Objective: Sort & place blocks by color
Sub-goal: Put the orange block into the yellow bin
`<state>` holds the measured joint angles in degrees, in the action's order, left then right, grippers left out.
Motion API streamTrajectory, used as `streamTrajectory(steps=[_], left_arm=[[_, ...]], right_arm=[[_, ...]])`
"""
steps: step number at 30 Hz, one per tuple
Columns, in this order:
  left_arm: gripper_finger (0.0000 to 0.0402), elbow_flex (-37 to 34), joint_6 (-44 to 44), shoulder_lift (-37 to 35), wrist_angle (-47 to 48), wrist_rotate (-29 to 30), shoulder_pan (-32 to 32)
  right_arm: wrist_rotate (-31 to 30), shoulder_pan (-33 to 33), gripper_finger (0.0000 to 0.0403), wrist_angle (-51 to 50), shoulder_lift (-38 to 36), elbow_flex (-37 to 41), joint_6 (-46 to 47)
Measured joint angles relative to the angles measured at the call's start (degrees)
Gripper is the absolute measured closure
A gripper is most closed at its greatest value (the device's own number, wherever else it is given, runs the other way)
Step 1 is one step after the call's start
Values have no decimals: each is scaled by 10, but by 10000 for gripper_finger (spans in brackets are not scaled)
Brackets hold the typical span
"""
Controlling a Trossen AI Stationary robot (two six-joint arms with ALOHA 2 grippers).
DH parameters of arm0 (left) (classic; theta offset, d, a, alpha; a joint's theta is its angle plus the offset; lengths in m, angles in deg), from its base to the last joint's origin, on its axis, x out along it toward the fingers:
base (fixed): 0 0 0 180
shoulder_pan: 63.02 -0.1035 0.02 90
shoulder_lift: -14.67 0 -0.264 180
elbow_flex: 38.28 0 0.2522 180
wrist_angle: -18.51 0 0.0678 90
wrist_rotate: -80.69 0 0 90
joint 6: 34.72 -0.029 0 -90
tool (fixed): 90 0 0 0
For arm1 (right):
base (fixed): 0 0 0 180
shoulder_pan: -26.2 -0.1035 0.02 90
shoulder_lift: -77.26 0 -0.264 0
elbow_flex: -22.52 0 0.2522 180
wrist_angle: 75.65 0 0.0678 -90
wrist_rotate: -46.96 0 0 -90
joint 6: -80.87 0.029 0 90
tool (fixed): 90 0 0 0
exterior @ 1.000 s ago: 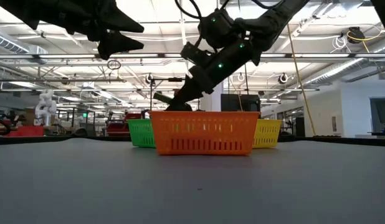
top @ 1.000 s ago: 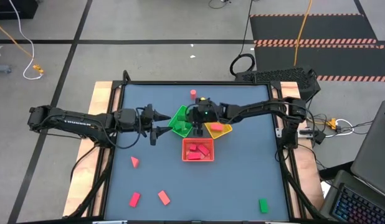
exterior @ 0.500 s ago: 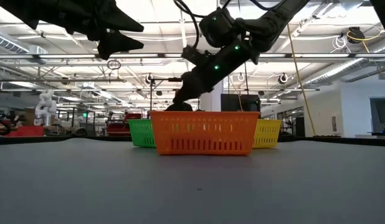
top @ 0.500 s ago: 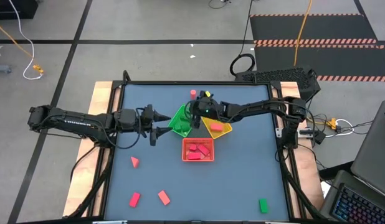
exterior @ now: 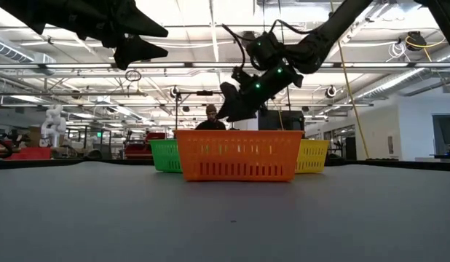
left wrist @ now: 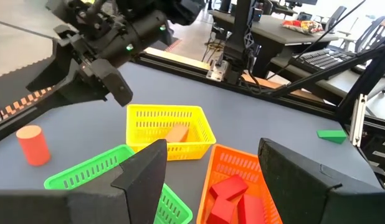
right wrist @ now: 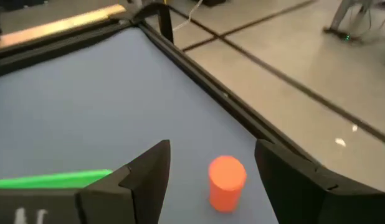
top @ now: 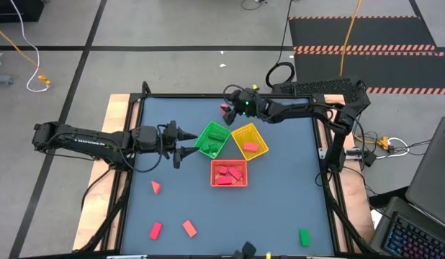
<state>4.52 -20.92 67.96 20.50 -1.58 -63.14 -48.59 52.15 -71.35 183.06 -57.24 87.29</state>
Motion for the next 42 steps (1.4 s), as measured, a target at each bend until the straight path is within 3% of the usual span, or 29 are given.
streamTrajectory(steps=[17, 27, 37, 42], left_arm=[[149, 0, -22, 0, -21, 14, -15], [149, 0, -32, 0, -16, 13, -18], [149, 0, -17, 0, -3, 13, -17], [149, 0, -21, 0, -7, 13, -18]], right_arm=[[13, 14, 176, 5, 26, -14, -22], [10, 17, 176, -216, 79, -159, -32], [11, 30, 177, -228, 97, -162, -17], [14, 29, 177, -267, 124, -201, -20]])
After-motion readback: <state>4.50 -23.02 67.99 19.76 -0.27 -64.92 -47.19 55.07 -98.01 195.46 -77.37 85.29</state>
